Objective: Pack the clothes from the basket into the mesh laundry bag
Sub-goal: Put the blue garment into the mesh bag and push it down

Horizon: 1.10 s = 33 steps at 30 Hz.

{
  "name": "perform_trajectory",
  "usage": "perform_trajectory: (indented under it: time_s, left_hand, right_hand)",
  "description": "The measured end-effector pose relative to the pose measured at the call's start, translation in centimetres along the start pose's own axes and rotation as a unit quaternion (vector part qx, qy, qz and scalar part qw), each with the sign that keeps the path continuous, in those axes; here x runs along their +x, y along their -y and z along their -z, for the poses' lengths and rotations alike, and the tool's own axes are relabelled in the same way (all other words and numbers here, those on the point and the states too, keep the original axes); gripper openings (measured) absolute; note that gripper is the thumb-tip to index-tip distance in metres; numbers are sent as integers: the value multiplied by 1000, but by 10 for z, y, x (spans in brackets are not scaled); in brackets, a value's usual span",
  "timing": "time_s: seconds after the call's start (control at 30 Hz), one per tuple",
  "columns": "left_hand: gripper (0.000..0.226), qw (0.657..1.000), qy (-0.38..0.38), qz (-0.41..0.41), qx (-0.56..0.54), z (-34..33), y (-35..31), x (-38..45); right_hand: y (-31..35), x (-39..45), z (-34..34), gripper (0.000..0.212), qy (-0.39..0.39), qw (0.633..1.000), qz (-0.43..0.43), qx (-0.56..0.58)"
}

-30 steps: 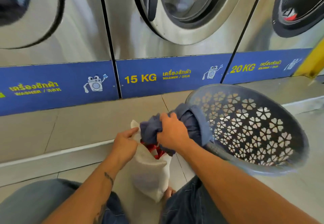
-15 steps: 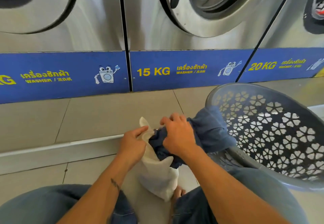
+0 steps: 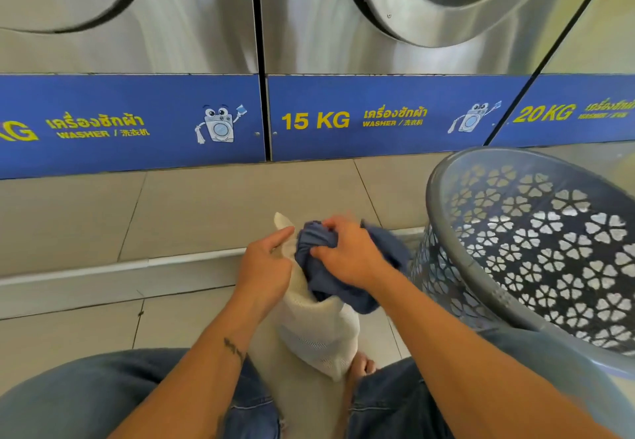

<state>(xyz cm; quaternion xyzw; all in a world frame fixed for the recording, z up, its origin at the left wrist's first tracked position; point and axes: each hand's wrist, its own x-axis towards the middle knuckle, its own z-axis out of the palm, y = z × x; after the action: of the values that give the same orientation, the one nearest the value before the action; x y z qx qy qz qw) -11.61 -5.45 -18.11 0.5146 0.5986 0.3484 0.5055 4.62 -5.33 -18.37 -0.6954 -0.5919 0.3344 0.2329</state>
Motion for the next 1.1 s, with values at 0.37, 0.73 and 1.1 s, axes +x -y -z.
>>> perform_trajectory:
  time_s: [0.37,0.73,1.1]
  left_hand:
    - [62,999,-21,37,18,27,22,-2]
    - [46,996,-78,41,-15,12,15,16]
    - [48,999,-33,43,9,20,14,11]
  right_hand:
    - [-38,11,-92,48,268,951,-66,-142]
    - [-41,-8,7,53,237,930,-247,-136]
    - [-57,-15,-31,13,9,978,-197,71]
